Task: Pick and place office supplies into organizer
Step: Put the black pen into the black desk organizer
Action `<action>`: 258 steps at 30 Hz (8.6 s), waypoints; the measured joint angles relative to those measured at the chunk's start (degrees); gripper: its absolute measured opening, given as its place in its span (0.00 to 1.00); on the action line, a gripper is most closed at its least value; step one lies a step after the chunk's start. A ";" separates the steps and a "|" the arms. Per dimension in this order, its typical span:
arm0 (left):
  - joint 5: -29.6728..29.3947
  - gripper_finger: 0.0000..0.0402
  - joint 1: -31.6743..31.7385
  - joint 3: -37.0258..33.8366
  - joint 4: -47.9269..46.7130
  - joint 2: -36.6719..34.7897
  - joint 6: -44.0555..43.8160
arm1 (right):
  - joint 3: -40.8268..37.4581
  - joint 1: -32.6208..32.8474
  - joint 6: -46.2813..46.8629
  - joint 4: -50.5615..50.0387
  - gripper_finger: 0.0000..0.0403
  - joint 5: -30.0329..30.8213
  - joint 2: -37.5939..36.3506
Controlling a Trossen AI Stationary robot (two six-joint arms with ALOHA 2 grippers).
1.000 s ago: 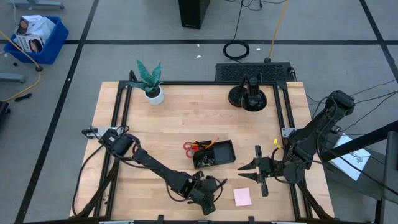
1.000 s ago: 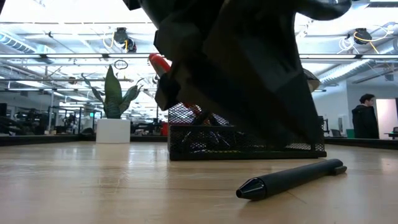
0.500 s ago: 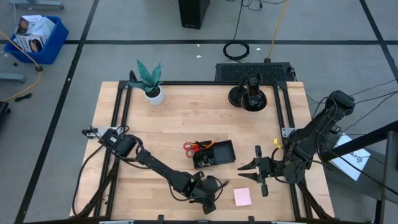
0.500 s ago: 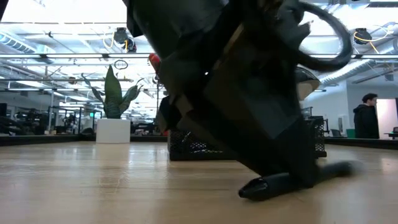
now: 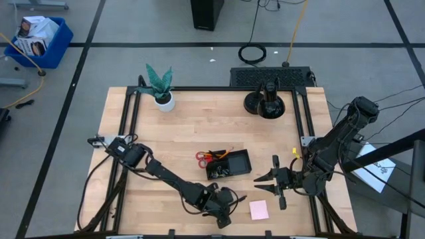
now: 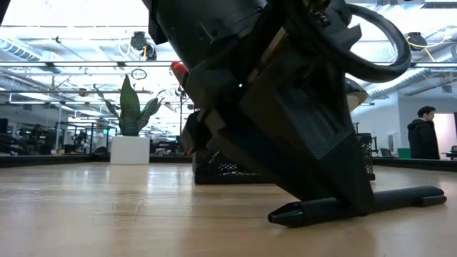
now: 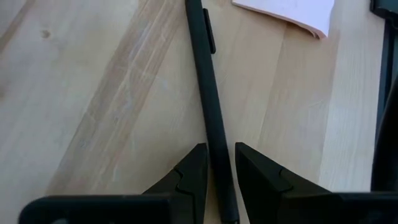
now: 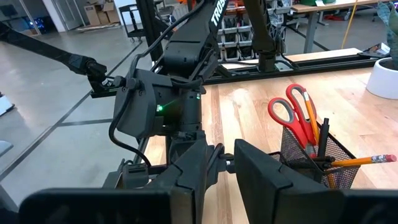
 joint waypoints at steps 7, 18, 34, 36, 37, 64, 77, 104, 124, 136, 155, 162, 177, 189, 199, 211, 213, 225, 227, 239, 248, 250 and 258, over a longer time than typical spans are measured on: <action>-1.36 0.22 -0.04 0.02 -1.72 0.02 0.39 | 0.00 0.00 0.00 0.00 0.18 0.00 0.00; -2.51 0.05 -0.37 0.02 -2.24 0.04 2.00 | 0.00 0.00 0.00 0.00 0.18 0.00 0.00; -3.89 0.04 -1.03 0.00 -1.86 0.15 2.58 | 0.00 0.00 -1.05 0.04 0.18 0.02 0.00; -3.97 0.04 -1.05 -0.02 -1.54 0.17 2.63 | 0.02 0.00 -1.05 0.09 0.18 0.02 0.00; -3.96 0.04 -1.07 -0.04 -1.36 0.17 2.77 | 0.02 0.00 -1.05 0.11 0.18 0.02 0.00; -6.29 0.05 -1.55 1.94 -1.24 0.24 7.35 | 0.02 0.00 -1.07 0.15 0.18 0.02 0.00; -11.54 0.07 -2.62 8.50 -10.41 0.09 9.66 | 0.02 0.00 -1.05 0.15 0.18 0.02 0.00; -26.15 0.08 -6.95 8.50 -14.44 -5.15 9.88 | 0.04 0.00 -9.02 7.56 0.18 0.26 0.02; -40.29 0.08 -8.74 8.55 -27.05 -13.14 7.82 | 0.04 0.04 -13.32 10.19 0.18 0.26 0.02; -46.94 0.08 -10.64 8.50 -36.01 -17.81 2.74 | 0.04 -0.06 -18.03 10.18 0.18 3.65 0.00; -57.15 0.08 -11.85 8.50 -38.26 -25.33 9.08 | 0.04 -6.76 -19.30 9.51 0.18 3.17 0.02; -58.37 0.08 -11.44 8.50 -38.32 -25.40 9.94 | -0.02 -13.45 -19.26 12.64 0.18 -7.18 0.29; -58.46 0.08 -11.19 8.50 -38.32 -25.40 10.05 | -0.02 -22.46 -19.24 18.00 0.23 -22.01 0.96; -59.59 0.08 -11.19 8.50 -37.89 -25.39 11.04 | -0.02 -24.71 -22.47 30.01 0.39 -25.80 6.04; -59.70 0.08 -11.19 8.50 -37.80 -25.38 11.27 | -0.02 -27.81 -24.00 44.15 0.44 -30.07 13.77; -59.98 0.08 -11.19 8.50 -37.74 -25.38 11.47 | -0.02 -29.38 -23.69 56.37 0.45 -33.46 20.33; -59.99 0.08 -11.19 8.50 -37.53 -25.40 11.68 | -0.02 -29.62 -23.32 58.88 0.45 -34.88 21.20; -60.05 0.08 -11.19 8.50 -35.81 -25.38 13.60 | -0.02 -30.80 -22.06 63.02 0.45 -36.16 22.68; -60.09 0.08 -11.19 8.50 -35.81 -25.38 13.57 | -0.02 -30.80 -22.08 63.44 0.45 -36.23 22.67; -59.40 0.08 -9.79 8.50 -34.89 -25.40 14.76 | -0.02 -30.80 -21.40 63.84 0.45 -37.37 22.64; -59.31 0.08 -9.68 8.50 -34.58 -25.38 14.80 | 0.02 -31.21 -21.57 63.84 0.45 -37.27 22.67; -59.31 0.08 -9.64 8.50 -34.43 -25.40 14.80 | 0.09 -31.57 -21.16 64.10 0.45 -37.29 22.67; -58.48 0.08 -8.66 8.50 -31.51 -25.40 18.02 | 0.15 -32.02 -19.87 64.28 0.45 -37.34 22.67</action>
